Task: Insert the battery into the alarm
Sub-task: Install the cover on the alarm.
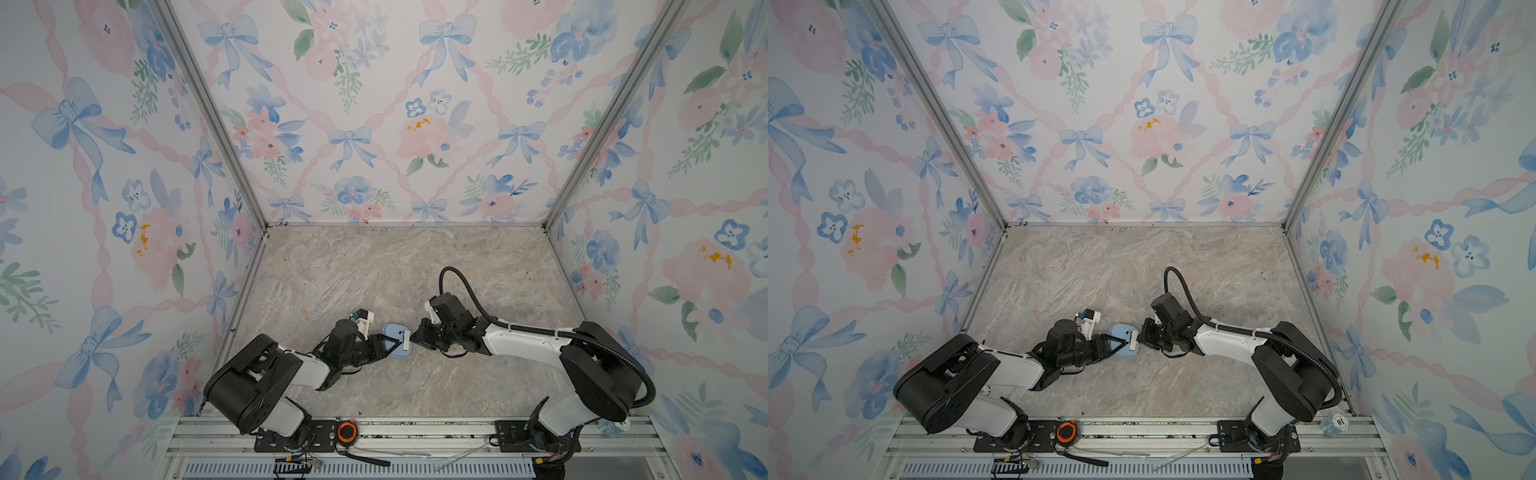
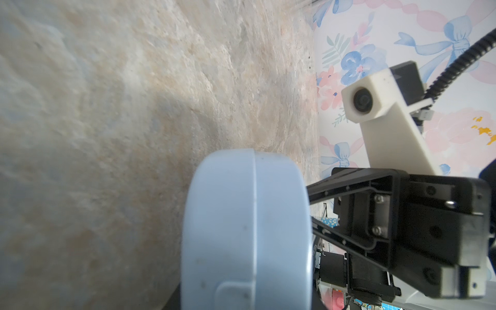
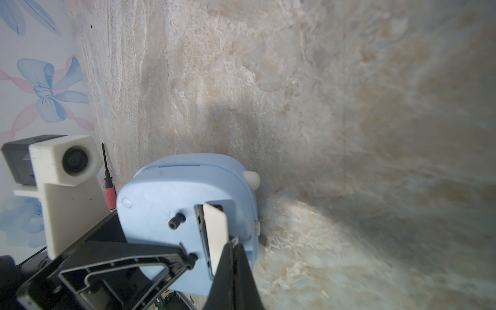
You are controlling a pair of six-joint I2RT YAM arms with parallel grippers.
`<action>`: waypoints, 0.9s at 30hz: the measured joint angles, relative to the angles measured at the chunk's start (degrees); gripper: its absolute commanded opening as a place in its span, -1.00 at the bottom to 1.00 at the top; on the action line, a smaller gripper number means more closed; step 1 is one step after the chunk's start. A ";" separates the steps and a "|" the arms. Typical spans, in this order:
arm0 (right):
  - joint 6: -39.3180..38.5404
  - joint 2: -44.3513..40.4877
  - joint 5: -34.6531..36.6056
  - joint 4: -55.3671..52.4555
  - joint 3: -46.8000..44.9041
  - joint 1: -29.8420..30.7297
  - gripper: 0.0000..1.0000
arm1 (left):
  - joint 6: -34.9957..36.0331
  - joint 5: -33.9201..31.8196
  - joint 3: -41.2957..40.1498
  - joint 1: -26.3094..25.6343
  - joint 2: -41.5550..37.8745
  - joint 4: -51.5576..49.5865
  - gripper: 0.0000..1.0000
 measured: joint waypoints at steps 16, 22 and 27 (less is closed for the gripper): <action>-3.93 1.88 1.11 -6.69 4.96 0.83 -0.89 | 0.81 0.81 0.66 0.55 -0.20 -1.49 -1.00; -4.11 1.88 0.85 -6.71 4.94 1.57 -0.55 | 1.29 0.85 0.66 0.52 -0.59 -2.03 -1.00; -4.72 1.88 0.70 -6.71 4.94 2.16 -0.48 | 1.31 0.85 0.68 0.52 -0.68 -2.27 -1.00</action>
